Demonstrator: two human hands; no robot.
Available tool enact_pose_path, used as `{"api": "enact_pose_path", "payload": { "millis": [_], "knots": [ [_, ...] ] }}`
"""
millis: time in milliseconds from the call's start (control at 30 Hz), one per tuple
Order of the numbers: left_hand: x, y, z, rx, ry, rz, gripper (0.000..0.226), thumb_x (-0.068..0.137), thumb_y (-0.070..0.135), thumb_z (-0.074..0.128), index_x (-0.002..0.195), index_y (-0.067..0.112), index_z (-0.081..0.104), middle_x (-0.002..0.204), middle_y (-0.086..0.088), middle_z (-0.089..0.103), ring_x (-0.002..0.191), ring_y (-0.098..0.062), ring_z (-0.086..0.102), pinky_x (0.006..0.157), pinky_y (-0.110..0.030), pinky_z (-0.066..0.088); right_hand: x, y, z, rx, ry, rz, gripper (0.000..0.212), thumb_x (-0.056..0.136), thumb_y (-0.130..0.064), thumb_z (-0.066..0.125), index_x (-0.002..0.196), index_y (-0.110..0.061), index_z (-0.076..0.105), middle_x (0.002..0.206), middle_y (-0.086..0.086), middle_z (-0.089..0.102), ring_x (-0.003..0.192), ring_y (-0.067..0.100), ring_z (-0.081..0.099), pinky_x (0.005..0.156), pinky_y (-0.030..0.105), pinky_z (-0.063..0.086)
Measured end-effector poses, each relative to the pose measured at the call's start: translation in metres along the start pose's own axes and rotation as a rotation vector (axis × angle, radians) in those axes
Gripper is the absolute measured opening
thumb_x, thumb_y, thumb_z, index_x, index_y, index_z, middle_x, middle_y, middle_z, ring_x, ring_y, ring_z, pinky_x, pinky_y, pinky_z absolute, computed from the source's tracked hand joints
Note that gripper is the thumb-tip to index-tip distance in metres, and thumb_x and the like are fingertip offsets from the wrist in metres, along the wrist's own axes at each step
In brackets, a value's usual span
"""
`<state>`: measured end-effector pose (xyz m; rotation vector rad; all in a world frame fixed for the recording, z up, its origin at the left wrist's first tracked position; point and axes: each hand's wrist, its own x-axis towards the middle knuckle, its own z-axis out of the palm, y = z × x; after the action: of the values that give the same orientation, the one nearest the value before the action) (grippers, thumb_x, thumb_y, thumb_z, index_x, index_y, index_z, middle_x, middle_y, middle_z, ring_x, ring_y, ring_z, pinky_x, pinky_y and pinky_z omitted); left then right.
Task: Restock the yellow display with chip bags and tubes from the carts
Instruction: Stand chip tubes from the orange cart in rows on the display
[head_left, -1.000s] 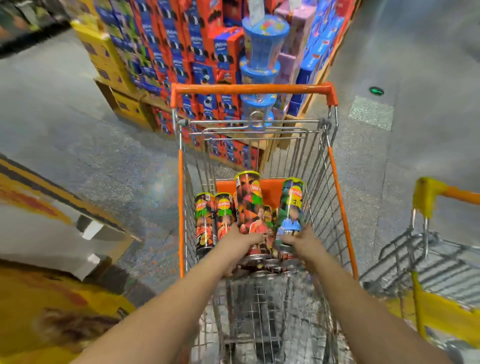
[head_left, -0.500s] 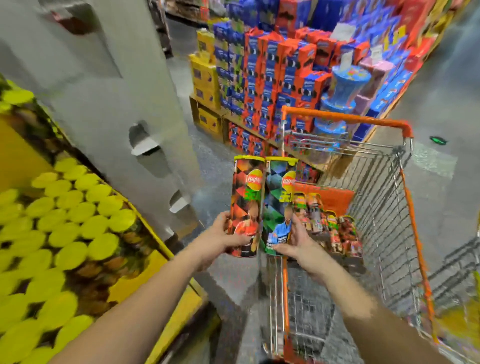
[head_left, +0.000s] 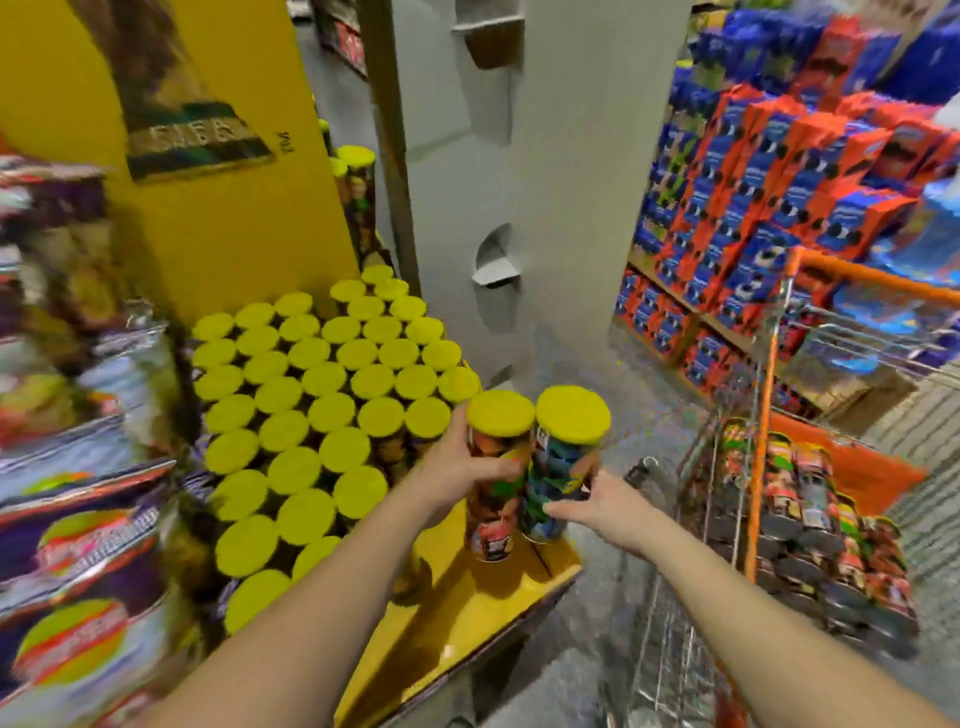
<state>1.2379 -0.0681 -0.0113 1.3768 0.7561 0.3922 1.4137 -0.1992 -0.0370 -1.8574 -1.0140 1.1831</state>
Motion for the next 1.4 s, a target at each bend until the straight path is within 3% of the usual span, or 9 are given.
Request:
{"api": "enact_pose_path", "payload": {
  "millis": [133,200,300,400,600,933,1100,1267,1400],
  "knots": [
    [-0.004,-0.005,-0.027,0.058,0.092,-0.021,0.087,0.076,0.012,0.082,0.142,0.028,0.028,0.125,0.008,0.058,0.115,-0.013,0.057,0.100,-0.033,0.047,0.020,-0.002,0.032,-0.061,0.000,0.009,0.051,0.084,-0.014,0.074,0.116,-0.021,0.035,0.097,-0.021,0.046,0.084,-0.011,0.045,0.061,-0.006,0.035],
    [-0.004,-0.007,-0.037,0.168,0.140,-0.022,0.085,0.077,0.016,0.081,0.141,0.030,0.026,0.120,0.010,0.057,0.112,-0.014,0.057,0.097,-0.030,0.046,0.034,-0.001,0.045,-0.083,-0.006,0.022,0.052,0.083,-0.014,0.075,0.116,-0.023,0.036,0.098,-0.024,0.047,0.092,-0.005,0.053,0.068,-0.001,0.039],
    [-0.002,-0.012,-0.050,0.371,0.213,-0.025,0.087,0.077,0.024,0.081,0.143,0.030,0.024,0.133,0.002,0.048,0.115,-0.017,0.053,0.092,-0.030,0.046,0.053,0.006,0.061,-0.057,0.012,0.020,0.066,0.076,-0.026,0.082,0.122,-0.032,0.035,0.114,-0.017,0.053,0.117,0.013,0.053,0.096,0.024,0.044],
    [0.007,-0.021,-0.062,0.642,0.245,-0.015,0.087,0.077,0.029,0.079,0.147,0.023,0.027,0.147,-0.002,0.036,0.132,-0.022,0.041,0.102,-0.035,0.041,0.069,0.016,0.073,-0.096,0.023,0.010,0.085,0.068,-0.039,0.085,0.136,-0.033,0.034,0.133,-0.004,0.045,0.124,0.018,0.047,0.107,0.042,0.041],
    [0.019,-0.036,-0.079,1.030,0.297,-0.074,0.087,0.074,0.038,0.075,0.146,0.016,0.032,0.141,-0.008,0.043,0.131,-0.031,0.038,0.105,-0.045,0.037,0.099,0.038,0.102,-0.064,0.099,0.031,0.080,0.067,-0.031,0.086,0.131,-0.035,0.038,0.132,-0.003,0.049,0.122,0.017,0.050,0.104,0.038,0.044],
    [0.026,-0.063,-0.089,1.319,0.352,-0.199,0.082,0.083,0.042,0.065,0.149,0.016,0.023,0.144,-0.004,0.035,0.131,-0.026,0.032,0.106,-0.039,0.028,0.144,0.058,0.138,-0.098,0.250,0.070,0.085,0.077,-0.019,0.081,0.147,-0.015,0.032,0.141,0.008,0.043,0.129,0.027,0.045,0.100,0.035,0.043],
    [0.026,-0.069,-0.087,1.395,0.385,-0.165,0.080,0.087,0.047,0.061,0.150,0.017,0.021,0.145,-0.004,0.034,0.132,-0.026,0.031,0.106,-0.038,0.027,0.151,0.072,0.149,-0.164,0.322,0.206,0.098,0.078,-0.040,0.077,0.152,-0.012,0.019,0.142,0.015,0.041,0.129,0.033,0.045,0.100,0.039,0.044],
    [0.023,-0.074,-0.086,1.470,0.410,-0.176,0.075,0.090,0.048,0.056,0.151,0.021,0.021,0.146,-0.007,0.032,0.132,-0.028,0.030,0.106,-0.041,0.028,0.152,0.075,0.156,-0.297,0.331,0.241,0.096,0.084,-0.054,0.066,0.153,-0.011,0.015,0.132,0.016,0.056,0.114,0.035,0.059,0.078,0.036,0.050],
    [0.022,-0.075,-0.086,1.506,0.426,-0.185,0.073,0.091,0.048,0.054,0.151,0.021,0.021,0.146,-0.007,0.033,0.131,-0.029,0.032,0.105,-0.041,0.030,0.163,0.070,0.159,-0.214,0.327,0.282,0.095,0.086,-0.044,0.068,0.153,-0.010,0.012,0.140,0.018,0.050,0.124,0.037,0.052,0.093,0.042,0.047]
  ]
}}
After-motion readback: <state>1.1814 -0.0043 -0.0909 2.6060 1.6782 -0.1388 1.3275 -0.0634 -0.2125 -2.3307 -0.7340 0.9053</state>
